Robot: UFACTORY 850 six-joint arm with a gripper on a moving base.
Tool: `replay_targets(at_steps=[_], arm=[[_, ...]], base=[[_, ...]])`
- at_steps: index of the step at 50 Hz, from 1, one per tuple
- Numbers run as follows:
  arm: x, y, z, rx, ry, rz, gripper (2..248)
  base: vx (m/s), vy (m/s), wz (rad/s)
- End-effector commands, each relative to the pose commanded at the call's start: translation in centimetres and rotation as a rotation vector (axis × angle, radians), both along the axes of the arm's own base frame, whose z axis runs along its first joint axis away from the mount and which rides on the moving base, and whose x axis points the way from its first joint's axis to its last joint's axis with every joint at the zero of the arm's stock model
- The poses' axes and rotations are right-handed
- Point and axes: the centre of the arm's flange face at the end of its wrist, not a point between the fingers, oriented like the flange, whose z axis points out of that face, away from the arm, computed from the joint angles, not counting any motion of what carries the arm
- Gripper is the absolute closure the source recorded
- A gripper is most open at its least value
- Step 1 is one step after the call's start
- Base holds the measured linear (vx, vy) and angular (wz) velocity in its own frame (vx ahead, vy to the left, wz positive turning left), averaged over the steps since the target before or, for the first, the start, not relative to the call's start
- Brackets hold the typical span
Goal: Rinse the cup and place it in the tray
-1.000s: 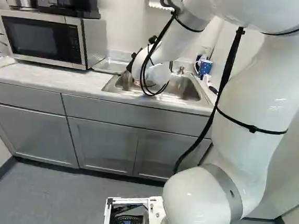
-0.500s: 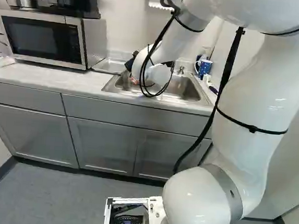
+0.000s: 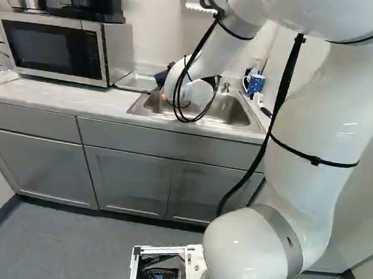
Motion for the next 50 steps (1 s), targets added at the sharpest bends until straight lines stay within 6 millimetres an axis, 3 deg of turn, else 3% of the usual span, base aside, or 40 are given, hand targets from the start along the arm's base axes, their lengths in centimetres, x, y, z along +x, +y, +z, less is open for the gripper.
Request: replay_targets(at_steps=[50], arm=[[0.00, 0.00, 0.00, 0.507, 0.126, -0.056, 125]], base=[[0.000, 0.000, 0.000]])
